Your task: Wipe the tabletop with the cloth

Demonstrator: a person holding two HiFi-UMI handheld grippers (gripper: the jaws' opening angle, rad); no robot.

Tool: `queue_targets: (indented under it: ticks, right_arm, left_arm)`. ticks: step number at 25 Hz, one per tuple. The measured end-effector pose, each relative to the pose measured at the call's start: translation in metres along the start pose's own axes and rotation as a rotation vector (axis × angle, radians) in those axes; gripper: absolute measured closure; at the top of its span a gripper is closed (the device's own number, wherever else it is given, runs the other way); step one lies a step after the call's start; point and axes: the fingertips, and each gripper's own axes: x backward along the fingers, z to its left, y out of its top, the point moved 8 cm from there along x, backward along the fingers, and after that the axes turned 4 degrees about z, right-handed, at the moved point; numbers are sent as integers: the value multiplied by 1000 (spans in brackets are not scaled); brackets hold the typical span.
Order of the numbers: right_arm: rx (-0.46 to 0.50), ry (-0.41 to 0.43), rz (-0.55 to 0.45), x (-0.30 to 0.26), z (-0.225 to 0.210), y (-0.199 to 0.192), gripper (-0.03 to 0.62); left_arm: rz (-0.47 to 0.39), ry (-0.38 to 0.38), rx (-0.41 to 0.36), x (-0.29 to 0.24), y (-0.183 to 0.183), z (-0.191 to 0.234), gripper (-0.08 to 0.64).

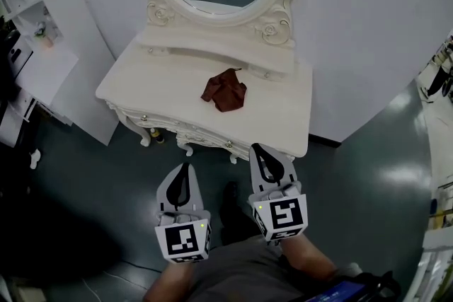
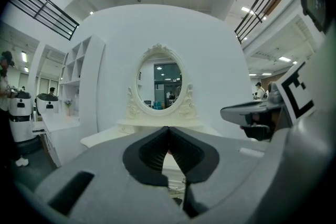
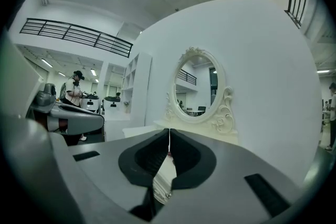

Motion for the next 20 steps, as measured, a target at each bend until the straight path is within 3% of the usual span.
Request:
queue_targets:
  ticks: [8,20]
  right_arm:
    - [-21,7,56,-56,-9,-14,577]
    - [-56,-2,110,-185,-59,-21,577]
  left_arm:
    - [40,1,25,-54,-9,24,545]
    - [72,-14,56,-187,-2,70,545]
